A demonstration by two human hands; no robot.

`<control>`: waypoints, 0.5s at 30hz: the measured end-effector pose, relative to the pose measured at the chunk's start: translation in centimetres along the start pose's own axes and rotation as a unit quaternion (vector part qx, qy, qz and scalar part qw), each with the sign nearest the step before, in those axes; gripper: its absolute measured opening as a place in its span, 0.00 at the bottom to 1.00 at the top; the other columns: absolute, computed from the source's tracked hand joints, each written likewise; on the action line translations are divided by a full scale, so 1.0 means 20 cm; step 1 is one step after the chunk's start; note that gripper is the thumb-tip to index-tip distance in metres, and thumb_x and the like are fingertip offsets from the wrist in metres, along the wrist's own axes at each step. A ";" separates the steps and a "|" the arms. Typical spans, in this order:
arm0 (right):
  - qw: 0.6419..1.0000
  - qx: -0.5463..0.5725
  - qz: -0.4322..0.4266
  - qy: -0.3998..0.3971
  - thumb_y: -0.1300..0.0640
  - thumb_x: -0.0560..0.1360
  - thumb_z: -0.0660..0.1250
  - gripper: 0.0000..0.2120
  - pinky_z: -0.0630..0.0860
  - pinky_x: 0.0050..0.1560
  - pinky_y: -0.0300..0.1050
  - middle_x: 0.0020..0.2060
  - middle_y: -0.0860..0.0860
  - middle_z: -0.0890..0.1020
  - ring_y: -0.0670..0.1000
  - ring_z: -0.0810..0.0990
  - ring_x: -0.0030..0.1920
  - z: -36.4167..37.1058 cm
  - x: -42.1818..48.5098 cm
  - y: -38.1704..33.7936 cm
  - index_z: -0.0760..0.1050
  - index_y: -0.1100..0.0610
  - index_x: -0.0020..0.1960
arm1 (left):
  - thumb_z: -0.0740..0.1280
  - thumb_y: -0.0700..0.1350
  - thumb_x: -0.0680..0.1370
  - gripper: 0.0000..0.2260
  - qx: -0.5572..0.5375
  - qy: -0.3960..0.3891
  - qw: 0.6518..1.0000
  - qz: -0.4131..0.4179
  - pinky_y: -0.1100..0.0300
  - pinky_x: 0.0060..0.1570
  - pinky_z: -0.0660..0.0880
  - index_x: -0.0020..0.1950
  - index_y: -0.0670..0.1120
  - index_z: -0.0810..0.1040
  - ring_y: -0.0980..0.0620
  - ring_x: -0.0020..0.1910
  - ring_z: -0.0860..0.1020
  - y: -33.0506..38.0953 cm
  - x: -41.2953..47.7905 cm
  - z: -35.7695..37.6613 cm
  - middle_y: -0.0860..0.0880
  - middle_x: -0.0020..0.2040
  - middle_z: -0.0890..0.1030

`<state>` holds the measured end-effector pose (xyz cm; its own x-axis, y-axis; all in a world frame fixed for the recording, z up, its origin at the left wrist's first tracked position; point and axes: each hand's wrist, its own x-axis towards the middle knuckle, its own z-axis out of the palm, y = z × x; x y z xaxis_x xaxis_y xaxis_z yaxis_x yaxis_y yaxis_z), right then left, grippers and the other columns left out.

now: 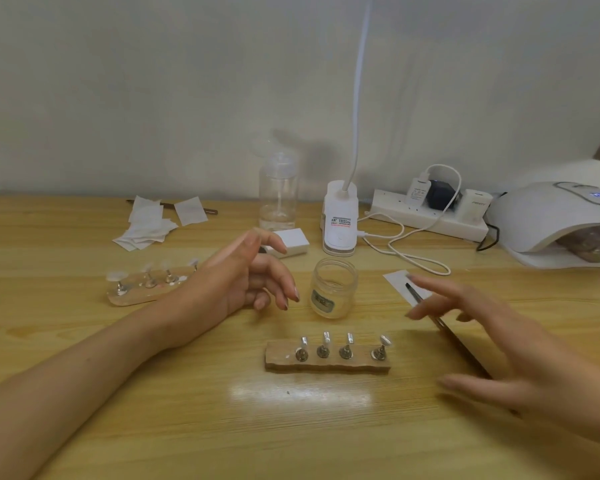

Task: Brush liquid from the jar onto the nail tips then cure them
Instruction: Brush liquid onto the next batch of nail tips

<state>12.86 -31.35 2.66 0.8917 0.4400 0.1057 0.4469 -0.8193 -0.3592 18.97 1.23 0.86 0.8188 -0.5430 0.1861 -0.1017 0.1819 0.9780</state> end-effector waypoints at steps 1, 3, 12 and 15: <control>0.999 0.036 -0.020 -0.008 0.40 0.73 0.70 0.40 0.68 0.66 0.44 0.67 0.38 0.75 0.41 0.69 0.70 0.02 0.00 -0.05 0.52 0.36 0.78 | 0.68 0.73 0.68 0.37 -0.001 0.000 1.000 0.001 0.63 0.35 0.74 0.59 0.43 0.68 0.49 0.38 0.81 0.00 0.00 0.00 0.42 0.41 0.84; 0.996 0.073 -0.054 0.004 0.36 0.67 0.72 0.46 0.67 0.65 0.44 0.62 0.34 0.77 0.40 0.70 0.68 0.07 -0.01 -0.14 0.49 0.31 0.77 | 0.68 0.73 0.69 0.37 0.001 0.003 1.000 0.002 0.63 0.36 0.74 0.59 0.43 0.68 0.50 0.38 0.81 0.01 -0.01 0.00 0.42 0.42 0.83; 0.979 0.139 -0.100 0.110 0.52 0.69 0.75 0.34 0.70 0.60 0.34 0.44 0.43 0.82 0.46 0.83 0.48 0.01 -0.08 -0.14 0.64 0.37 0.70 | 0.75 0.75 0.54 0.47 -0.011 0.070 0.997 -0.007 0.63 0.28 0.72 0.57 0.41 0.70 0.46 0.31 0.80 0.01 0.00 0.02 0.37 0.36 0.81; 0.972 0.128 -0.046 0.190 0.49 0.69 0.76 0.32 0.74 0.55 0.35 0.42 0.45 0.83 0.47 0.84 0.47 -0.11 -0.20 0.06 0.66 0.42 0.69 | 0.77 0.75 0.50 0.50 -0.021 0.114 0.993 -0.004 0.67 0.24 0.66 0.54 0.39 0.70 0.44 0.25 0.78 0.00 0.02 0.02 0.34 0.32 0.79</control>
<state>10.04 -34.93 3.89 0.8329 0.2994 0.4655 0.5365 -0.6437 -0.5458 19.11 0.62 1.04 0.9265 -0.3462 0.1477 -0.0749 0.2149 0.9738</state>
